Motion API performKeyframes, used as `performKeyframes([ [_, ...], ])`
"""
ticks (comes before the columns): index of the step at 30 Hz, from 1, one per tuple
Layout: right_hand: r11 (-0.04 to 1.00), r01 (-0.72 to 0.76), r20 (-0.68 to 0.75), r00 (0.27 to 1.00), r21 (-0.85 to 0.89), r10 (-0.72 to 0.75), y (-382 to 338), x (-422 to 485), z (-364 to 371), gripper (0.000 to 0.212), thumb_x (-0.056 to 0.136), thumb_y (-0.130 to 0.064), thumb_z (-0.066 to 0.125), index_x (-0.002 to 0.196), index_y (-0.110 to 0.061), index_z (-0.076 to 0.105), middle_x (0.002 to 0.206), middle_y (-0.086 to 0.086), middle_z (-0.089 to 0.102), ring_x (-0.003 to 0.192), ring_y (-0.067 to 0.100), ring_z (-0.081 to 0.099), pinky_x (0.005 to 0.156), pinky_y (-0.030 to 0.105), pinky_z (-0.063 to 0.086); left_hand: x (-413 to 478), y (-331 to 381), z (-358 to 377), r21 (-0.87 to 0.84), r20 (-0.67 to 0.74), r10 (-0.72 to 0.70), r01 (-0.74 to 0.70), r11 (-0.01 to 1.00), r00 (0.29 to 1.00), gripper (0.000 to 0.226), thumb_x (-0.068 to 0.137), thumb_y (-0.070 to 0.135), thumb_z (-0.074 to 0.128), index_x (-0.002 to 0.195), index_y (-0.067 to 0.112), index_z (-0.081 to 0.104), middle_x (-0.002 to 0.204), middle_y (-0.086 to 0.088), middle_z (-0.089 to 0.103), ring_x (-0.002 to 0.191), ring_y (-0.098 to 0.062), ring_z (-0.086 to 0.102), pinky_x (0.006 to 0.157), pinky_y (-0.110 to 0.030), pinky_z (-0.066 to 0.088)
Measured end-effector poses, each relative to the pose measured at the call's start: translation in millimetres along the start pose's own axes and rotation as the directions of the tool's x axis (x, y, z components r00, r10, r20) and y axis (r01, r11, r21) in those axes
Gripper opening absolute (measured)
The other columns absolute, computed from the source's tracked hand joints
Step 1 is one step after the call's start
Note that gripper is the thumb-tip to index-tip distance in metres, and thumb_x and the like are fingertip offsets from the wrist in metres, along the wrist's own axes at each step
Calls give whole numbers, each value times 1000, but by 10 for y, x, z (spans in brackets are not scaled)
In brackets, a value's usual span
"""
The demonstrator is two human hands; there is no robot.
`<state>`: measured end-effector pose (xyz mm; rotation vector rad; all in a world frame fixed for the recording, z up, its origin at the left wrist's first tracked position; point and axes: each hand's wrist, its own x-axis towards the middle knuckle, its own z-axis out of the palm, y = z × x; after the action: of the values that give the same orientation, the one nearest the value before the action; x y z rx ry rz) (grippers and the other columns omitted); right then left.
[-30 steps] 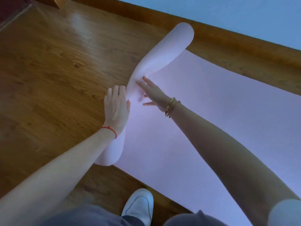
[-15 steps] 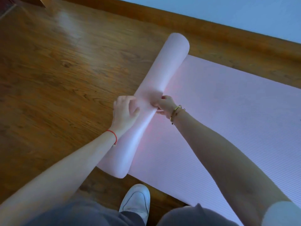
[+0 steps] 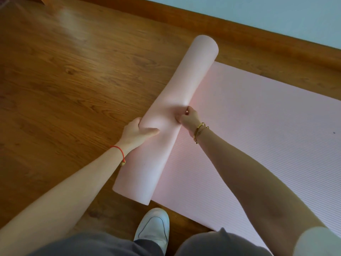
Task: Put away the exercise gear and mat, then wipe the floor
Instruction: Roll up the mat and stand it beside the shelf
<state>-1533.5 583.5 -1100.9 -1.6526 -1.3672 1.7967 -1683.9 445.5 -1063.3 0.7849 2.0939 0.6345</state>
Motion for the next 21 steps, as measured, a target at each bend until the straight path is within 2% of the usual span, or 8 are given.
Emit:
performKeyframes([
  [2,999,13,35,999,30,-15,-63,2,68,30,86,7,53,112,-7,57,102,9,60,92,22,56,84,36,53,-35,21,-57,18,-98,53,-52,999,994,47,75,43,83,111,23,61,105,4,68,96,-17,66,71,-27,53],
  [4,997,27,85,996,70,-33,-124,19,226,34,86,8,51,115,-9,57,104,7,61,96,23,58,90,39,53,-69,1,-172,77,-224,128,-114,991,966,46,74,43,82,108,22,60,105,1,70,98,-23,68,80,-36,58],
  [6,995,29,131,991,101,-42,-198,9,440,36,89,7,49,121,-8,55,106,6,62,95,23,60,89,40,55,-116,-50,-304,209,-345,234,-168,963,909,48,77,42,80,113,20,58,109,-4,71,102,-30,68,83,-43,59],
  [8,998,54,133,989,30,-57,-283,-36,628,30,93,-5,52,123,-8,51,107,10,62,87,25,64,76,35,57,-156,-91,-387,374,-420,361,-204,905,832,50,81,38,79,120,17,55,114,-8,70,103,-33,67,82,-45,58],
  [11,992,30,51,998,-124,-24,-334,-115,818,54,91,-25,62,135,-6,37,126,13,53,102,34,65,86,42,55,-196,-84,-399,599,-419,490,-174,782,764,56,85,37,76,128,14,50,116,-11,65,103,-34,64,84,-45,53],
  [15,1000,28,-122,992,-14,-29,-338,-196,704,48,85,-11,54,128,-5,34,122,20,56,103,39,63,90,48,55,-258,-10,-182,745,-329,511,-114,657,794,70,82,63,62,130,13,51,108,-12,61,94,-34,61,75,-42,48],
  [18,996,50,-277,961,78,-26,-376,-222,452,40,95,-31,49,125,-6,39,121,16,59,102,32,61,83,39,51,-297,113,-59,670,-205,477,-233,705,855,65,87,66,50,132,19,53,112,-9,57,99,-32,58,83,-43,50],
  [21,993,111,-281,955,28,-99,-360,-297,212,63,87,-52,58,129,-9,40,130,10,51,110,27,55,89,37,46,-293,282,-24,316,-74,450,-407,857,890,33,97,40,58,125,22,64,107,-1,60,95,-24,62,87,-40,54],
])
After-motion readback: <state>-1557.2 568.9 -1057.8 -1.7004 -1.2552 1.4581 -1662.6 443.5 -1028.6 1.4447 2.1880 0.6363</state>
